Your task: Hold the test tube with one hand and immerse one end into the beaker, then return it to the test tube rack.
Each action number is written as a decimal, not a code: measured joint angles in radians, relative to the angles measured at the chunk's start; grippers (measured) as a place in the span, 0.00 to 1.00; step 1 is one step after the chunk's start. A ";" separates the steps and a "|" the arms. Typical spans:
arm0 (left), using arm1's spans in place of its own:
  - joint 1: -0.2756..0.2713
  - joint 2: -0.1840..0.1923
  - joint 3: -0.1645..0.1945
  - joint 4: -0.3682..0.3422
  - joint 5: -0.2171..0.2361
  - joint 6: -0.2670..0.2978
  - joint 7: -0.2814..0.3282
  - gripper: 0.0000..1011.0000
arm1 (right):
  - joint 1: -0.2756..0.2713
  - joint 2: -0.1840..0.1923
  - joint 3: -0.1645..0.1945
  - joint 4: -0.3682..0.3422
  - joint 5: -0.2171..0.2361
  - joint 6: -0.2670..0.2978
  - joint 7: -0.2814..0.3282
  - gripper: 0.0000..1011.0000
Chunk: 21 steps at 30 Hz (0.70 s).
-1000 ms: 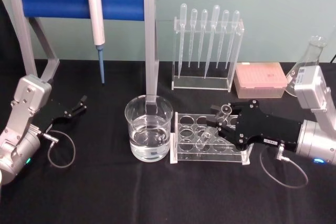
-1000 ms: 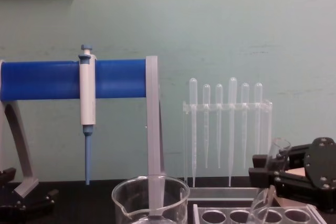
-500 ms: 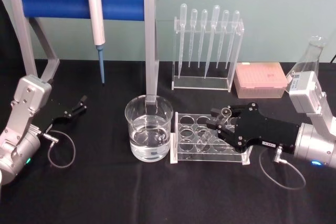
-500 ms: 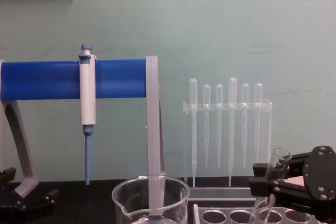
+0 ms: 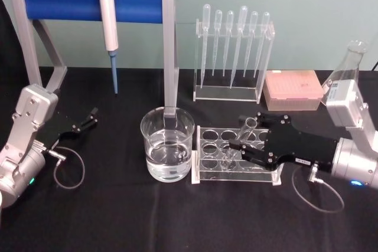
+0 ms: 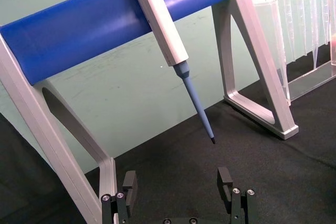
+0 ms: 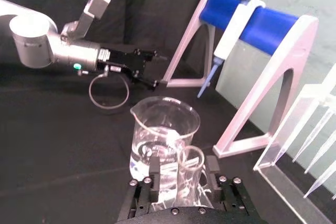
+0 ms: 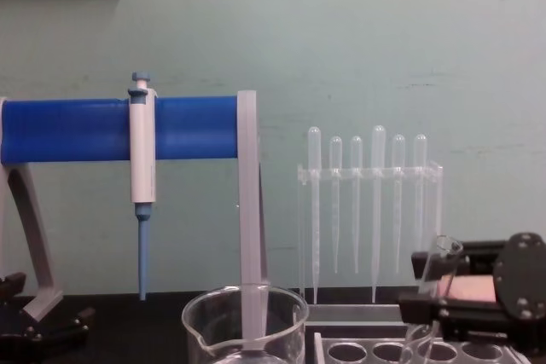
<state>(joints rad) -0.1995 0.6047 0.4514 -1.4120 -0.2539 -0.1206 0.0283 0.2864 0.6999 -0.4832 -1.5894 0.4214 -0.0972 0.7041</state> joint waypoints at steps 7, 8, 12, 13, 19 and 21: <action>0.000 0.000 0.000 0.000 0.000 0.000 0.000 0.99 | -0.056 0.001 0.066 -0.076 0.026 -0.049 -0.048 0.73; 0.000 0.000 0.000 0.000 0.000 0.000 0.000 0.99 | -0.063 0.000 0.076 -0.085 0.032 -0.055 -0.053 0.76; 0.000 0.000 0.000 0.000 0.000 0.000 0.000 0.99 | -0.099 -0.008 0.124 -0.124 0.062 -0.082 -0.079 0.86; 0.000 0.000 0.000 0.000 0.000 0.000 0.000 0.99 | -0.115 -0.013 0.144 -0.137 0.074 -0.092 -0.092 0.90; 0.000 0.000 0.000 0.000 0.000 0.000 0.000 0.99 | -0.180 -0.044 0.216 -0.170 0.097 -0.119 -0.168 0.99; 0.000 0.000 0.000 0.000 0.000 0.000 0.000 0.99 | -0.208 -0.064 0.244 -0.176 0.097 -0.127 -0.213 0.99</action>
<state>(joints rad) -0.1995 0.6047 0.4514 -1.4120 -0.2539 -0.1205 0.0283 0.0780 0.6361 -0.2388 -1.7656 0.5183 -0.2240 0.4910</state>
